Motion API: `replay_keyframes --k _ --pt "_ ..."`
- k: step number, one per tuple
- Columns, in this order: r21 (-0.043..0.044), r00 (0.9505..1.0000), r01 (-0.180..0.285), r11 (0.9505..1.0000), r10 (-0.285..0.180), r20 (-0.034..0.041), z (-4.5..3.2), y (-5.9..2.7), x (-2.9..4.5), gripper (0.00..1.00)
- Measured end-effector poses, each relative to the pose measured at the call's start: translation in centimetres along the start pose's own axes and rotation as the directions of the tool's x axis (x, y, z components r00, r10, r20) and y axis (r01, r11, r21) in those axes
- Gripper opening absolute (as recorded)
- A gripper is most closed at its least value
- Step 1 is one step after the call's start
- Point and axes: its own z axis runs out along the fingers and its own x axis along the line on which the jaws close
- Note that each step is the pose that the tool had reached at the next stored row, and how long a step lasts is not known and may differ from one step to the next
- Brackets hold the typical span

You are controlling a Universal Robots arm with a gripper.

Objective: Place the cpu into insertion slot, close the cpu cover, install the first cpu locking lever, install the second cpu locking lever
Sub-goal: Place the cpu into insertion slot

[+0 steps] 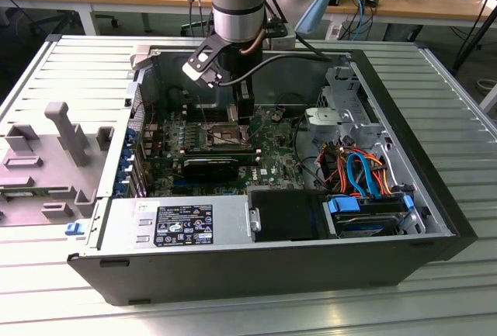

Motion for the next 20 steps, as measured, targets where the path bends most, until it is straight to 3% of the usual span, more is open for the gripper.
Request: replay_keyframes --k 14,20 --pt "0.0000 1.0000 0.000 1.0000 0.000 0.0001 0.34 -0.10 0.00 0.54" --pt "-0.0021 1.0000 0.000 1.0000 0.000 0.0003 0.28 -1.10 0.07 0.54"
